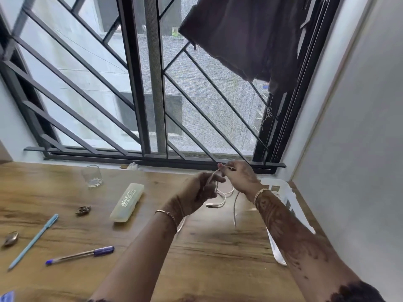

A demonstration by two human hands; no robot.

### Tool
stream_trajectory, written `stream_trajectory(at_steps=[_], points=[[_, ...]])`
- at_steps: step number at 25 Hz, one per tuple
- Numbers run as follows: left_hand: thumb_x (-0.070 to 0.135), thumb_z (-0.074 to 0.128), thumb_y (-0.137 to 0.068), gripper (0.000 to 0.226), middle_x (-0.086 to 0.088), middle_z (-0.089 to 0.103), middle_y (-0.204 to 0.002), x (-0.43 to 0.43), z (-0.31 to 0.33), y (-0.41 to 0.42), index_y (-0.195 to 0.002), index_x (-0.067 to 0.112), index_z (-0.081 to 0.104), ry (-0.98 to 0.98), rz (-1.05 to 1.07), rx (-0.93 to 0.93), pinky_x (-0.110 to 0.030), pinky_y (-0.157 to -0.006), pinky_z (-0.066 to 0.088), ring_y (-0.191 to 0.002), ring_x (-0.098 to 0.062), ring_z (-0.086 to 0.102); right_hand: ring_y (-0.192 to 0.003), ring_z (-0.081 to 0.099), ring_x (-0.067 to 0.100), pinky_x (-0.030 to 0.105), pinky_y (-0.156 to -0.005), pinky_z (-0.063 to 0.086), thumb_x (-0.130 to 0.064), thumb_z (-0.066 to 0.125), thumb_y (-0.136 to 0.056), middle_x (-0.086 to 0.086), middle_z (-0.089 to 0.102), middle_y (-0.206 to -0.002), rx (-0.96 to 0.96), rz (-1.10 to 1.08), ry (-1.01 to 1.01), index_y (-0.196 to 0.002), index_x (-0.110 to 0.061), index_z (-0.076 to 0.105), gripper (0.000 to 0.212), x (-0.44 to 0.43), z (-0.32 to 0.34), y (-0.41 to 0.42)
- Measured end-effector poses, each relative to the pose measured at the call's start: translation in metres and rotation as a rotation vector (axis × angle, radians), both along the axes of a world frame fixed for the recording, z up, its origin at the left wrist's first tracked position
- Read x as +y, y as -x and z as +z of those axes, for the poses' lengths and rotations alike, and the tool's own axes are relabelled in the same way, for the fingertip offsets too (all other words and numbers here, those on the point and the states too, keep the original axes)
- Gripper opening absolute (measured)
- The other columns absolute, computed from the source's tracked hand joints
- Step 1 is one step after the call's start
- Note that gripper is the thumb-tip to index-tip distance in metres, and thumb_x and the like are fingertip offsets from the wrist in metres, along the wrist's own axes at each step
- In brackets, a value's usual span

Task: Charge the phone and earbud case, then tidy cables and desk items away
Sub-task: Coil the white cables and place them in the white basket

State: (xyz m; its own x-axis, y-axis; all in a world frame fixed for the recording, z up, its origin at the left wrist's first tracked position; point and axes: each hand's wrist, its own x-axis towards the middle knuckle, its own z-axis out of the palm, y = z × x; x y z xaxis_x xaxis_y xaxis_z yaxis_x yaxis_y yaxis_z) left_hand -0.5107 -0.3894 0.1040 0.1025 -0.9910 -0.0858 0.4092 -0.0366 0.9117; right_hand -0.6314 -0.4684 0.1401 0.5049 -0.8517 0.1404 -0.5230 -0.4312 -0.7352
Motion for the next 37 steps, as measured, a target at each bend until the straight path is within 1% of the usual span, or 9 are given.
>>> stream_trajectory(at_steps=[5,9,12,16,22,28,30,33,37], points=[[0.017,0.027,-0.096,0.038,0.006,0.033,-0.042,-0.002,0.007,-0.003,-0.091,-0.002,0.059,0.081,0.094,0.381,-0.018,-0.045,0.046,-0.031,-0.006,0.030,-0.057,0.044,0.005,0.024,-0.057,0.035,-0.038,0.048,-0.098,-0.009,0.050,-0.060,-0.018,0.049,-0.092,-0.073,-0.023,0.063,0.033,0.009,-0.026,-0.006],[0.021,0.029,-0.099,0.037,0.005,0.042,-0.044,-0.005,0.014,-0.001,-0.097,-0.001,0.059,0.143,0.172,0.535,-0.017,-0.044,0.049,-0.043,-0.009,0.042,-0.055,0.044,0.009,0.019,-0.050,0.034,-0.020,0.042,-0.100,-0.004,0.049,-0.062,-0.036,0.146,-0.174,-0.070,-0.025,0.054,0.032,0.024,-0.037,-0.011],[0.029,0.031,-0.100,0.043,0.003,0.052,-0.049,-0.009,0.012,-0.007,-0.098,-0.002,0.061,0.161,0.264,0.583,-0.021,-0.057,0.056,-0.051,-0.012,0.052,-0.056,0.044,0.006,0.008,-0.045,0.036,-0.017,0.041,-0.101,-0.002,0.049,-0.067,0.021,0.248,-0.209,-0.074,-0.026,0.054,0.031,0.036,-0.032,-0.008],[0.028,0.033,-0.101,0.039,0.002,0.057,-0.052,-0.016,0.005,-0.010,-0.094,0.002,0.061,0.103,0.350,0.357,-0.030,-0.078,0.047,-0.052,-0.013,0.059,-0.058,0.044,0.004,0.004,-0.043,0.033,-0.022,0.045,-0.100,-0.005,0.049,-0.067,0.113,0.320,-0.208,-0.095,-0.010,0.070,0.029,0.037,-0.011,0.001],[0.012,0.032,-0.100,0.024,-0.010,0.048,-0.063,-0.016,0.007,-0.001,-0.097,-0.002,0.051,0.083,0.303,-0.090,-0.021,-0.035,0.035,-0.053,-0.021,0.044,-0.052,0.048,-0.001,0.007,-0.050,0.035,-0.014,0.049,-0.097,-0.015,0.053,-0.051,0.232,0.479,-0.095,-0.089,-0.007,0.069,0.023,0.028,0.015,0.004],[0.020,0.029,-0.102,0.051,-0.003,0.054,-0.045,-0.012,-0.007,-0.002,-0.060,0.013,0.056,0.095,0.170,-0.510,-0.030,-0.048,0.033,-0.039,-0.016,0.047,-0.069,0.062,0.019,0.036,-0.073,0.049,-0.023,0.061,-0.091,0.009,0.071,-0.076,0.127,0.404,-0.107,-0.072,-0.012,0.071,0.024,0.009,0.013,0.008],[0.035,0.028,-0.103,0.053,-0.006,0.050,-0.049,-0.011,-0.011,-0.002,-0.065,0.012,0.057,0.045,0.195,-0.550,-0.026,-0.043,0.035,-0.042,-0.018,0.044,-0.073,0.064,0.020,0.038,-0.076,0.051,-0.030,0.070,-0.085,0.012,0.073,-0.081,0.069,0.314,-0.027,-0.074,-0.010,0.071,0.023,0.002,0.015,0.009],[0.048,0.028,-0.100,0.063,0.000,0.051,-0.047,-0.008,-0.010,0.001,-0.065,0.010,0.065,-0.032,0.200,-0.550,-0.023,-0.047,0.037,-0.044,-0.014,0.047,-0.065,0.059,0.010,0.029,-0.065,0.049,-0.038,0.078,-0.076,0.006,0.070,-0.070,-0.066,0.181,0.012,-0.070,-0.014,0.069,0.027,-0.006,0.015,0.010],[0.047,0.027,-0.100,0.059,0.005,0.041,-0.034,0.001,0.005,0.004,-0.067,0.007,0.054,-0.038,0.137,-0.105,-0.024,-0.054,0.036,-0.030,-0.006,0.035,-0.066,0.052,0.009,0.011,-0.055,0.039,-0.036,0.075,-0.079,-0.002,0.062,-0.068,-0.250,0.118,-0.140,-0.073,-0.011,0.069,0.026,-0.003,0.002,0.009]])
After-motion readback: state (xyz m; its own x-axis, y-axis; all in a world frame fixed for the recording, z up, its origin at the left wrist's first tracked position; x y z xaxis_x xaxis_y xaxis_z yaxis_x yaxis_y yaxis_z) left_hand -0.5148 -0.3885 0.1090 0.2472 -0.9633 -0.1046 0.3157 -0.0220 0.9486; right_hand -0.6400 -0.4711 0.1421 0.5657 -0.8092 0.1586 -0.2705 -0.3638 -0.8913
